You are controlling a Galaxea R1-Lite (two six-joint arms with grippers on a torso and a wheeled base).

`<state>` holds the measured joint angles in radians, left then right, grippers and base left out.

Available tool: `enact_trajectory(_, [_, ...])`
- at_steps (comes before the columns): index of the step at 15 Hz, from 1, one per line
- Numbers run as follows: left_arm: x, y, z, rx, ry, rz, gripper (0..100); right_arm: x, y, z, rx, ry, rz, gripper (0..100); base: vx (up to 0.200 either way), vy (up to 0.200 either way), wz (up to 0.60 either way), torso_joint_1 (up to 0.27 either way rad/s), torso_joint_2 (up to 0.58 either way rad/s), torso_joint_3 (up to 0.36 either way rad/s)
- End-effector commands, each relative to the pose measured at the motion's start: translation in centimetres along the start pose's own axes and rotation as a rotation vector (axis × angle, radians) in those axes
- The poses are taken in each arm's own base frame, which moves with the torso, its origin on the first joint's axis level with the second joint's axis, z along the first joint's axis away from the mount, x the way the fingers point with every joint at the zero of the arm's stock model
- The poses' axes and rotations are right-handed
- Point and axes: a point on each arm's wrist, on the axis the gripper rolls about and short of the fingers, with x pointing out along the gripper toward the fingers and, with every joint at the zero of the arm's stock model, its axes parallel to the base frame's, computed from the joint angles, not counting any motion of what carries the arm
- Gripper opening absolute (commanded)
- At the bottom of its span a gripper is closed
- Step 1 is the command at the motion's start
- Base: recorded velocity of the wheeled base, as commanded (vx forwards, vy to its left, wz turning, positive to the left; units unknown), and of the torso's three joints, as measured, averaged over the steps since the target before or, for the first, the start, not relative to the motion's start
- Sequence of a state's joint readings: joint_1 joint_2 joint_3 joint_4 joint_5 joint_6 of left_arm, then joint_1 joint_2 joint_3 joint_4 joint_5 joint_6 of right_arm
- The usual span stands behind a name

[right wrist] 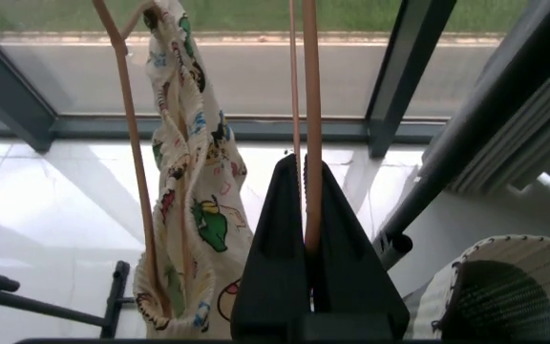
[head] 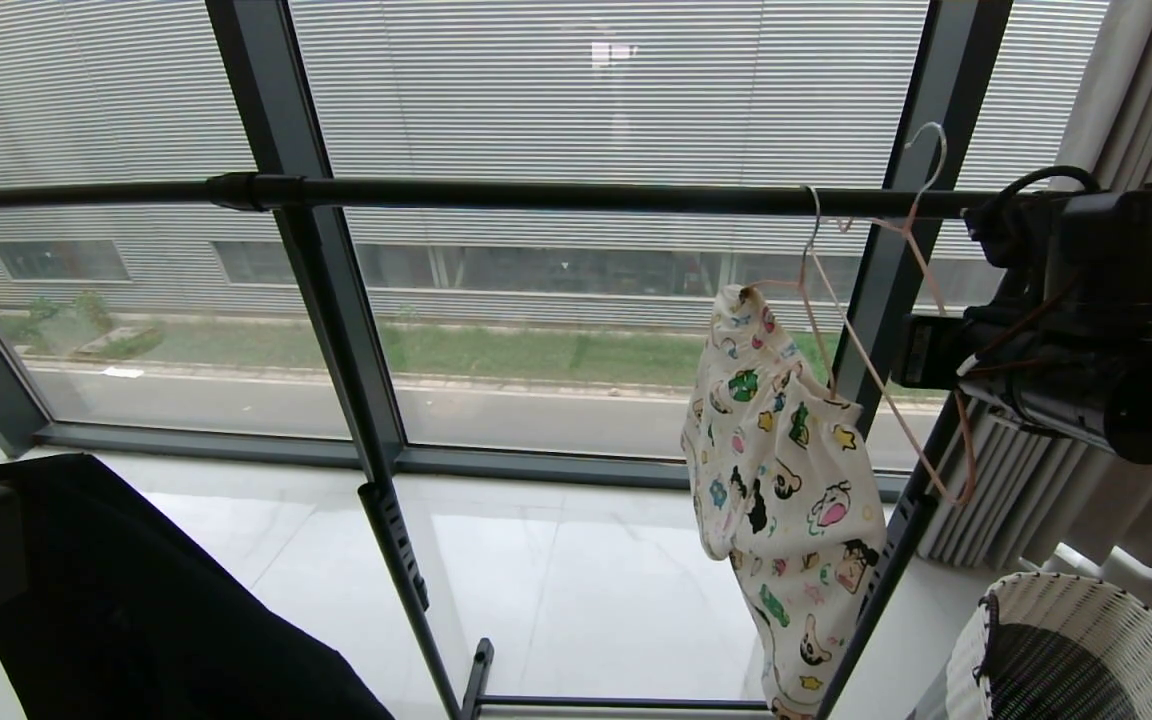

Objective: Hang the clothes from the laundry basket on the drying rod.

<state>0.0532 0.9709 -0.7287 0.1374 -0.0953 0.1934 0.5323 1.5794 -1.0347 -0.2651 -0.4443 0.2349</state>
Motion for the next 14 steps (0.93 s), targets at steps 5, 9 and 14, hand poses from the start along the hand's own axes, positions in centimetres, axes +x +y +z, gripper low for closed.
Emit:
enact_trajectory(5, [-0.1, 0.0, -0.1, 0.003, 0.000, 0.002, 0, -4.0, -2.1, -1.0, -0.028, -0.034, 0.013, 0, -0.040, 0.000, 0.00, 0.000, 0.00, 0.000])
enact_trajectory(9, [-0.1, 0.0, -0.1, 0.003, 0.000, 0.002, 0, -6.5, -3.4, -2.7, -0.054, -0.022, 0.022, 0, -0.200, 0.000, 0.00, 0.002, 0.00, 0.004])
enact_trajectory(14, [-0.2, 0.0, -0.1, 0.003, -0.005, 0.003, 0, -8.2, -3.9, -3.5, -0.073, -0.024, 0.051, 0, -0.200, 0.000, 0.00, -0.003, 0.00, 0.001])
